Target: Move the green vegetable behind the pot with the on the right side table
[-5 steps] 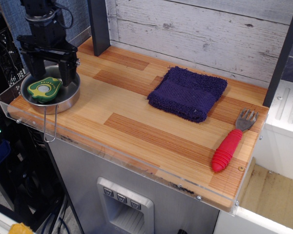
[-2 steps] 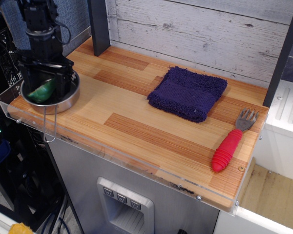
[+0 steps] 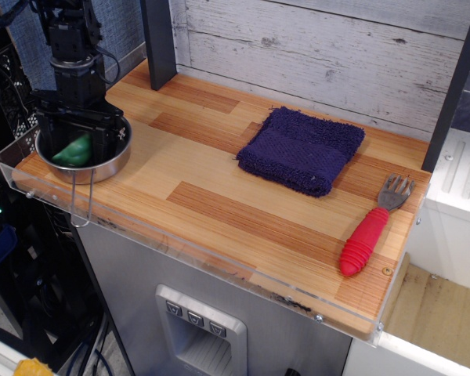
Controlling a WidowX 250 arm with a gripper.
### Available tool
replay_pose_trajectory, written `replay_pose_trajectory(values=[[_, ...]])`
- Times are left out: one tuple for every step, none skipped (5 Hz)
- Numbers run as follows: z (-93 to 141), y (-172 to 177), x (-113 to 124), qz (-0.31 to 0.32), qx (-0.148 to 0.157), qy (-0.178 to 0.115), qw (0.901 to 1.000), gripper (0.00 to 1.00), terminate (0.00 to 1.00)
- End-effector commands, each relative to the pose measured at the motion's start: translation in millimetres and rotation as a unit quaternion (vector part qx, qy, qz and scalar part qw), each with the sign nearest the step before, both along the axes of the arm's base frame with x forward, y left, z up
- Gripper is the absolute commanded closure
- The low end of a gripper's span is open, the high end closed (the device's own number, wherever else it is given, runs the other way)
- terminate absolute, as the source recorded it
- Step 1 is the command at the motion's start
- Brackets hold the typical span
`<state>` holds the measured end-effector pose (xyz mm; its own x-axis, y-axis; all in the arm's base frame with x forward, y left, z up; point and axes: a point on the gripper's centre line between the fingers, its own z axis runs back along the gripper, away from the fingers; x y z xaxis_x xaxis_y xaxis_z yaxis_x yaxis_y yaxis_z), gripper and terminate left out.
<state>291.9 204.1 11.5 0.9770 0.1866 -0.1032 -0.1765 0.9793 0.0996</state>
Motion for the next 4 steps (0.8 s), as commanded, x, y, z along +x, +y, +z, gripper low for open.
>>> replay_pose_trajectory(values=[[23.9, 5.2, -6.9, 0.004, 0.009, -0.033, 0.9994, 1.00, 0.00], [41.7, 7.5, -12.9, 0.016, 0.002, -0.055, 0.9984, 1.00, 0.00], [74.6, -0.7, -15.5, 0.029, 0.010, -0.085, 0.9960, 1.00, 0.00], [96.2, -27.7, -18.1, 0.019, 0.021, -0.101, 0.9945, 1.00, 0.00]])
